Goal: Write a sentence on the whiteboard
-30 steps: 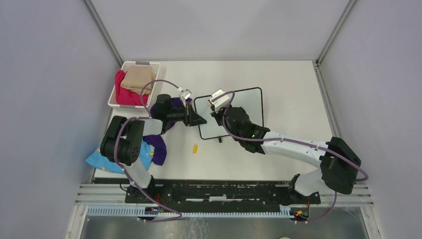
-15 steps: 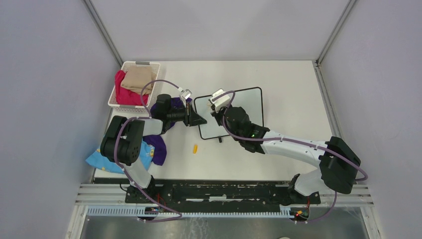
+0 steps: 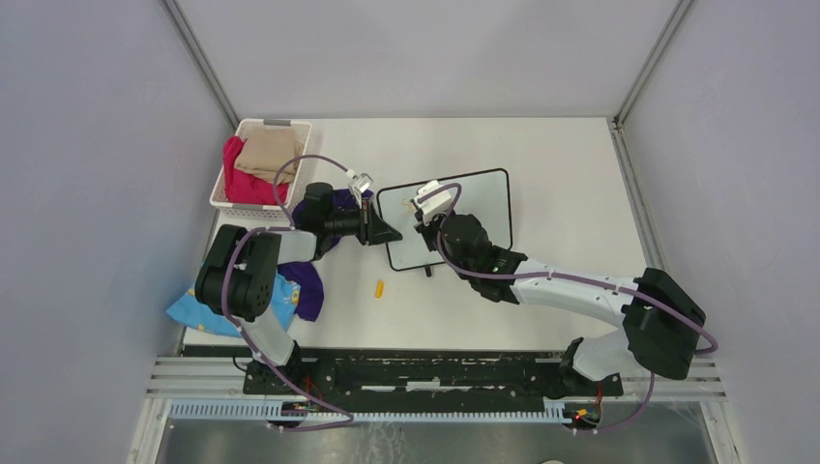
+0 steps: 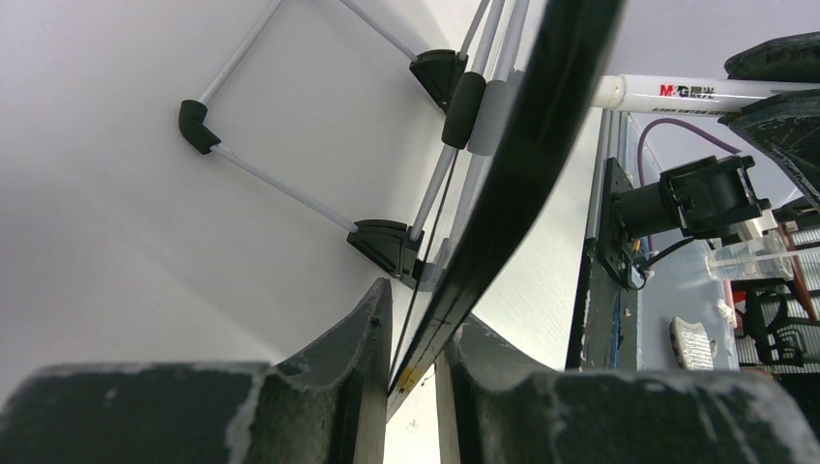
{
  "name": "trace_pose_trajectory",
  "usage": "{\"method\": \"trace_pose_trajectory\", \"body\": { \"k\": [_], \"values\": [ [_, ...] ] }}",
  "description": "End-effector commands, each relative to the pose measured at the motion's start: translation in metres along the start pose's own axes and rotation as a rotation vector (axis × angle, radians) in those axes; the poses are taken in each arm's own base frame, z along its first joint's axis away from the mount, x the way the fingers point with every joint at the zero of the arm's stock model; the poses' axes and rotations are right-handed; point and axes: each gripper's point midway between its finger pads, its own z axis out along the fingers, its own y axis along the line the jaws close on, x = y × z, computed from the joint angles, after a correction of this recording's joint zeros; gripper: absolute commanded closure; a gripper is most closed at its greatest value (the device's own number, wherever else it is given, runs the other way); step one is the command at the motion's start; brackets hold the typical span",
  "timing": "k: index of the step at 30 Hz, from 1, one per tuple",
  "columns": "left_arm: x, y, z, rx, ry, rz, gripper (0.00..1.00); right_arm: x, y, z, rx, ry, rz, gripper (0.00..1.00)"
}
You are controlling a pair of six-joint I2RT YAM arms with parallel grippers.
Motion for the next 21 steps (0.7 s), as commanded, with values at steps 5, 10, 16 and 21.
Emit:
{"method": "trace_pose_trajectory", "body": {
  "k": [5, 10, 16, 21],
  "values": [
    [0.008, 0.003, 0.004, -0.019, 0.033, 0.029, 0.73, -0.014, -0.007, 0.001, 0.024, -0.03, 0.024, 1.0],
    [0.009, 0.003, 0.004, -0.018, 0.035, 0.031, 0.73, -0.029, -0.008, 0.005, 0.028, -0.053, 0.021, 1.0],
    [0.01, 0.003, 0.005, -0.019, 0.04, 0.029, 0.73, -0.039, -0.01, 0.008, 0.034, -0.069, 0.023, 1.0],
    [0.01, 0.003, 0.005, -0.021, 0.042, 0.03, 0.73, -0.039, -0.017, 0.009, 0.053, -0.067, 0.025, 1.0]
  ]
}}
